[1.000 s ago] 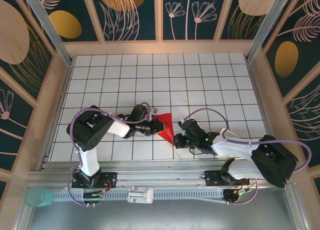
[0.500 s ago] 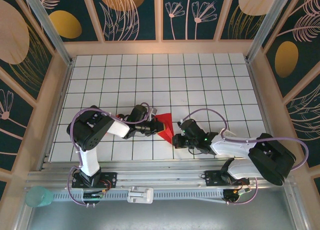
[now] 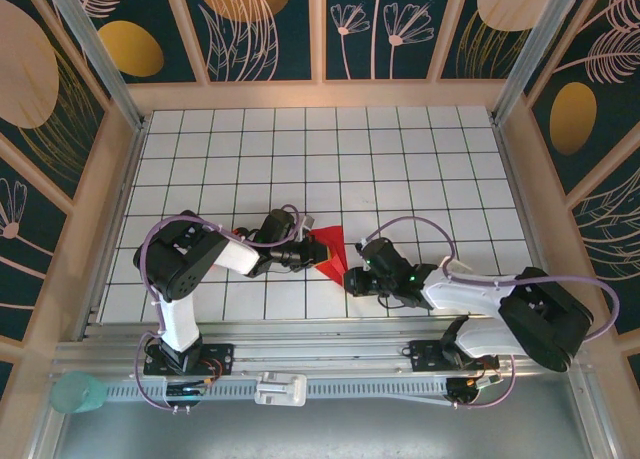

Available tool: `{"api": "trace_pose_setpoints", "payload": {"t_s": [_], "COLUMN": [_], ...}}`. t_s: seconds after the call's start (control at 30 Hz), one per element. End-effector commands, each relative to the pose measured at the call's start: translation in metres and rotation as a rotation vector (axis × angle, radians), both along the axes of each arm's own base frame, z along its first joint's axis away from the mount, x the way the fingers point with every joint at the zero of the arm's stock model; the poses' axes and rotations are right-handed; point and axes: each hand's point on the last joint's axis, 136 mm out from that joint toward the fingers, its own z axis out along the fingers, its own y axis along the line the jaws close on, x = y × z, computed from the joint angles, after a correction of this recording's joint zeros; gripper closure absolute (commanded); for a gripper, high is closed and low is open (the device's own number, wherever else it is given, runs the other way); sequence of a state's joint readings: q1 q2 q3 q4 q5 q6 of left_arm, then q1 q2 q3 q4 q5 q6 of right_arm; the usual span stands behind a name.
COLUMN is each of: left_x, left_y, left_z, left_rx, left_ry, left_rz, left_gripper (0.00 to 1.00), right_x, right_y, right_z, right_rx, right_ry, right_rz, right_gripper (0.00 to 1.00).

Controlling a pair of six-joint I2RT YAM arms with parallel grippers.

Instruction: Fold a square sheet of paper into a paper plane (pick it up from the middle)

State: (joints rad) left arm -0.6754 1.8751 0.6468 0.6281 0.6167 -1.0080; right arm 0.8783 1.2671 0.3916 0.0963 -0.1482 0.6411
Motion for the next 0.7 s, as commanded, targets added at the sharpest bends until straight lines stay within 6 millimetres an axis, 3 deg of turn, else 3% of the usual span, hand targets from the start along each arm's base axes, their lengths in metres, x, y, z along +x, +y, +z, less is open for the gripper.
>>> {"api": "trace_pose_setpoints", "payload": {"t_s": [0.0,0.17,0.67], "left_x": [-0.0084,-0.0083,-0.0089], "left_y": [0.0091,0.0088,0.0091], "left_z": [-0.0212,-0.0207,-0.0210], "left_rx": [0.058,0.058,0.060], "left_ry": [0.051,0.051,0.053], "left_rz": [0.008,0.006,0.005], "left_gripper": [1.00,1.00,1.00], "right_x": [0.0030,0.0036,0.0085], "right_y": [-0.0010,-0.0017,-0.0028], "right_z": [-0.0031,-0.0054,0.0041], "right_rx": [-0.022,-0.026,-0.030], "right_ry": [-0.011,-0.009,-0.034], "right_rz": [0.007,0.001,-0.007], "right_gripper": [0.82,0.86,0.82]}}
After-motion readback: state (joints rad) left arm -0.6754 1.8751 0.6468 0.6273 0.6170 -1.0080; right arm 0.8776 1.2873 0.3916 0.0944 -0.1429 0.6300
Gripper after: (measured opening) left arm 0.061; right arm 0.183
